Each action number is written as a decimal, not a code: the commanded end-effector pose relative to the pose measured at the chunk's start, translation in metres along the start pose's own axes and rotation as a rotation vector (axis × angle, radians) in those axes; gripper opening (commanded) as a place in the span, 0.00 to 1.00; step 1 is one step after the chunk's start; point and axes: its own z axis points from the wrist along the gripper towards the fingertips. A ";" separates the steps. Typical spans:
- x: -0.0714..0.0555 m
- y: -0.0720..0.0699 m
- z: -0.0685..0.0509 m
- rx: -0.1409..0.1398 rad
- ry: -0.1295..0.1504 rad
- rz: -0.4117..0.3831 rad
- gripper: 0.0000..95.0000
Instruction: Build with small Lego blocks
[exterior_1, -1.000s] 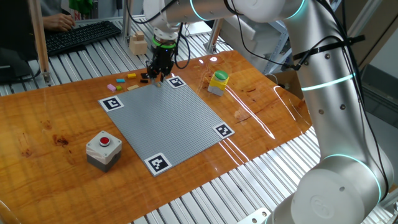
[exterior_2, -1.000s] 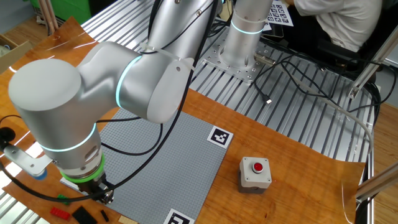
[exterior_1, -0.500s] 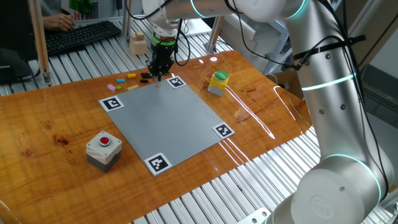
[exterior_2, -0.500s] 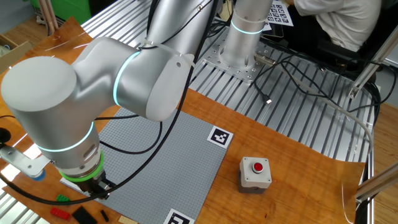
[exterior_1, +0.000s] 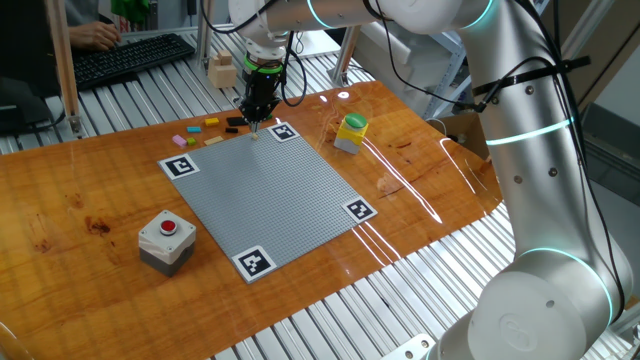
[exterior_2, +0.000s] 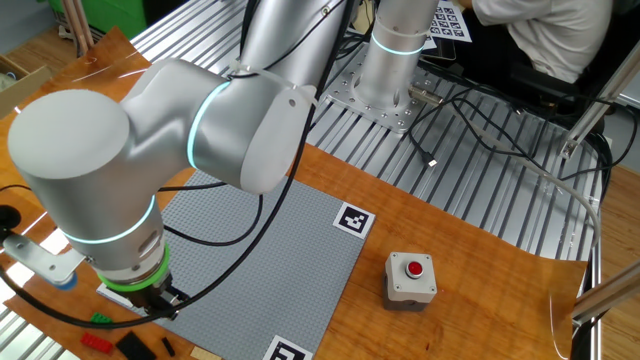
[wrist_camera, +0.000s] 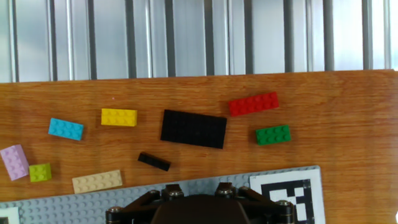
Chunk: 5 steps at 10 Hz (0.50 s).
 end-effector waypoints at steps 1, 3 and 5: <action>0.000 0.000 0.000 0.001 0.003 0.003 0.00; 0.001 0.000 0.000 0.001 0.005 0.003 0.00; 0.001 0.001 0.001 0.001 0.008 0.003 0.00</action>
